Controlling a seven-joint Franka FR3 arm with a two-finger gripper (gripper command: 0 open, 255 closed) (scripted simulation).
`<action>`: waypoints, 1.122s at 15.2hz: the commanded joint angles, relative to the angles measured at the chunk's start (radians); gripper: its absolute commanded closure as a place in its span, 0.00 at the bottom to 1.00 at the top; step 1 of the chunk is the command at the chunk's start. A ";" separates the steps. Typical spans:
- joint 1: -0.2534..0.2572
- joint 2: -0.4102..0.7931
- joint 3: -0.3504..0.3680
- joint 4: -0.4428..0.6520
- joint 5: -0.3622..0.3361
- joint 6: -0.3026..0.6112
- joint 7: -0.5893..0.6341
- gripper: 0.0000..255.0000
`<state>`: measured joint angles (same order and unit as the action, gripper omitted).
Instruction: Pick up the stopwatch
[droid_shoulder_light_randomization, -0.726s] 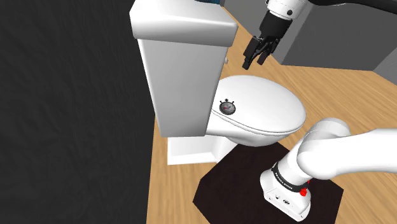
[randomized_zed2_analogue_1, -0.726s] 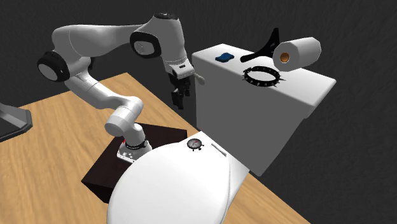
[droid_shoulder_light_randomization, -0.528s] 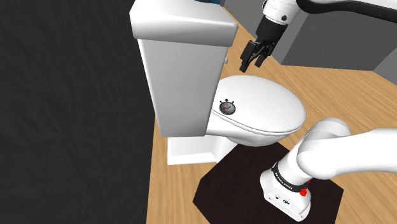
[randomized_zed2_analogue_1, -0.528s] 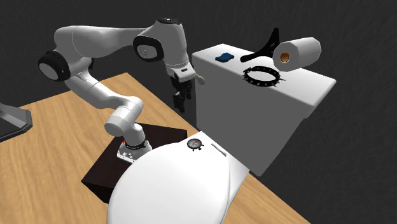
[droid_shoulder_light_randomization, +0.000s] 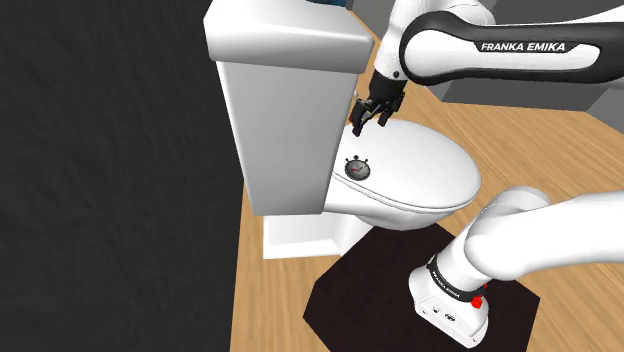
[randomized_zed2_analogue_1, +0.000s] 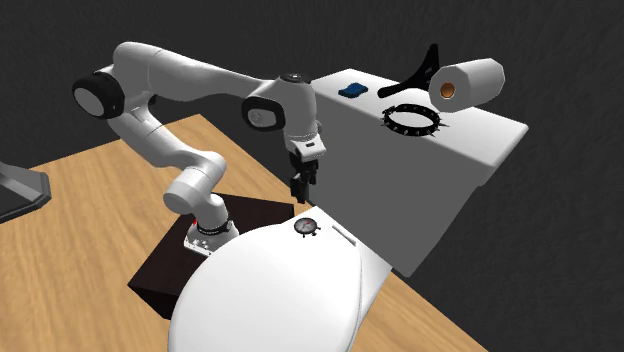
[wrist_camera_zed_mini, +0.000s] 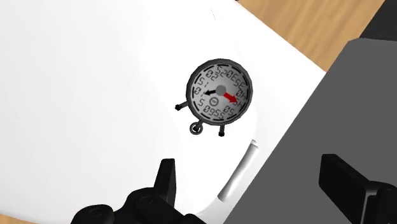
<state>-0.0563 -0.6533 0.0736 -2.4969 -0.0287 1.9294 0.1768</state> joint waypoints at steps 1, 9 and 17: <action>-0.018 0.041 0.014 -0.031 -0.025 0.071 0.029 0.00; -0.095 0.255 0.070 -0.082 -0.143 0.314 0.170 0.00; -0.105 0.311 0.078 -0.130 -0.166 0.414 0.199 0.00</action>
<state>-0.1608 -0.3449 0.1504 -2.6210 -0.1929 2.3356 0.3728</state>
